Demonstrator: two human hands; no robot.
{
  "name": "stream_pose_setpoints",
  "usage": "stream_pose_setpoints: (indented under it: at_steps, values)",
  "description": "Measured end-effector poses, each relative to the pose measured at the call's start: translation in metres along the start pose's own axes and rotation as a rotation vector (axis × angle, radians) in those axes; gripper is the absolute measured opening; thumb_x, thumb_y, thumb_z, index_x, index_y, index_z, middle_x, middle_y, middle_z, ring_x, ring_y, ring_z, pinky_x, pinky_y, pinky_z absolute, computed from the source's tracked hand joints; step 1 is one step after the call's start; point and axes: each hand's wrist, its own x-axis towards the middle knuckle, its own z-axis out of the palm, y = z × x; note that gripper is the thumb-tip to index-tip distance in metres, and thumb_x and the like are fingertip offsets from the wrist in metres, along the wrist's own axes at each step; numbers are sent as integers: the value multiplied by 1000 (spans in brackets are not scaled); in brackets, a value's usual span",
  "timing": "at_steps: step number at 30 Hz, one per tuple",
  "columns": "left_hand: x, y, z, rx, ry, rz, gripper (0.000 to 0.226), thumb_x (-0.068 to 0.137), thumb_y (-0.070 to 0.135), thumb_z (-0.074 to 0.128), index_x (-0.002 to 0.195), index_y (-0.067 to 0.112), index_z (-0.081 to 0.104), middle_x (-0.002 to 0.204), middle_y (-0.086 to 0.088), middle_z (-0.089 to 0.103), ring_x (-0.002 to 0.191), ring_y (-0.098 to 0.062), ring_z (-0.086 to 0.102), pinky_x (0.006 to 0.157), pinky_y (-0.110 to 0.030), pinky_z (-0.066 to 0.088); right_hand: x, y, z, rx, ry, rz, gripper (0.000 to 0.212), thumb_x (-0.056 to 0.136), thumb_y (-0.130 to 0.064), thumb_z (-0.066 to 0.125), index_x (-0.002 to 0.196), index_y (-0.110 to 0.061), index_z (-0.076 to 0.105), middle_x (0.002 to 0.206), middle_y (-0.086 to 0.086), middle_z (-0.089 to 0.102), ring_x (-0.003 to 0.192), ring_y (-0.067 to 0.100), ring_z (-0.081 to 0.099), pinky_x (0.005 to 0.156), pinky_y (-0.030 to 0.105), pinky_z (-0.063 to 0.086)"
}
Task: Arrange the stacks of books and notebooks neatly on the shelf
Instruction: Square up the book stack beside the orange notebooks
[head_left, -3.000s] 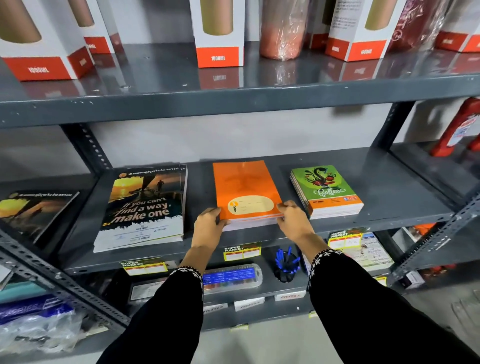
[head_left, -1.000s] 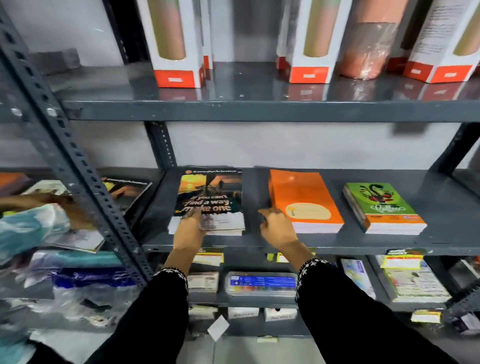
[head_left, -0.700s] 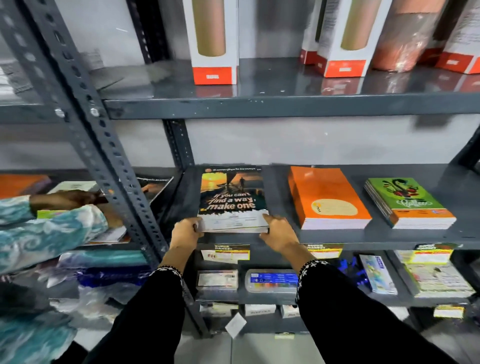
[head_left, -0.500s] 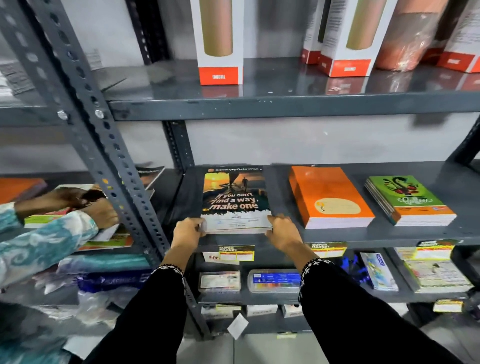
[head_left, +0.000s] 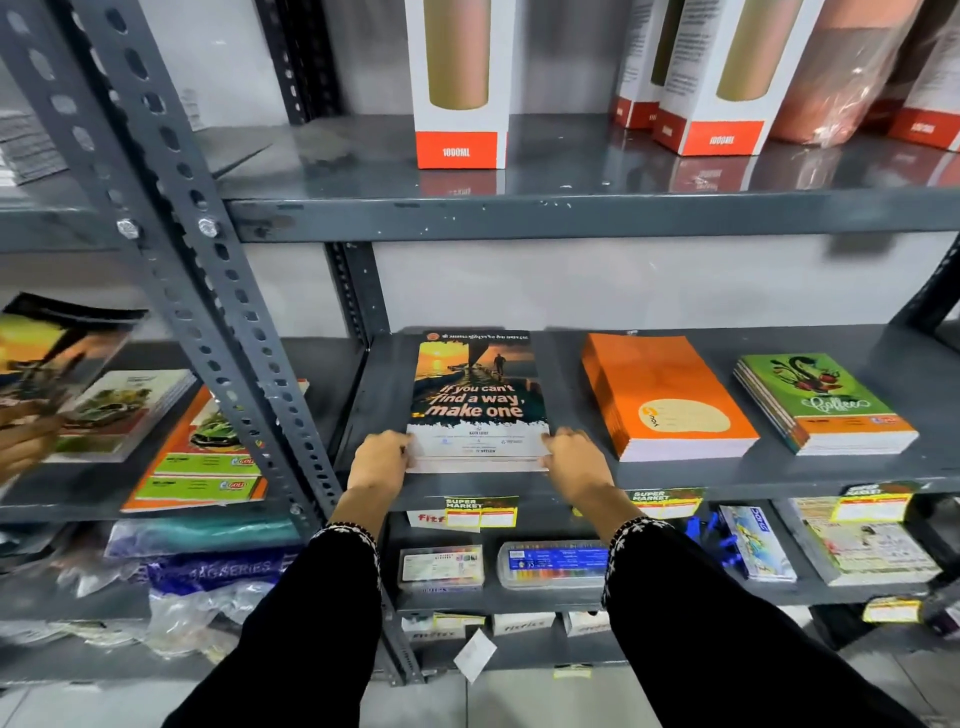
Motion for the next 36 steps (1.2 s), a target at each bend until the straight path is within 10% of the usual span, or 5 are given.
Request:
stream_pose_setpoints:
  at_steps: [26,36]
  values:
    - [8,7,-8,185,-99,81,27,80,-7,45,86,3,69,104,-23,66,92,-38,63,72,-31,47,5,-1,-10,56,-32,7,28,92,-21,59,111,-1,62,117,19,65,110,32,60,91,35,49]
    - [-1,1,18,553,39,171,43,85,-7,46,127,4,45,121,-13,55,114,-30,55,95,-36,47,5,-2,-9,-81,-31,-67,34,94,-25,54,117,0,59,119,19,63,115,30,56,92,37,49]
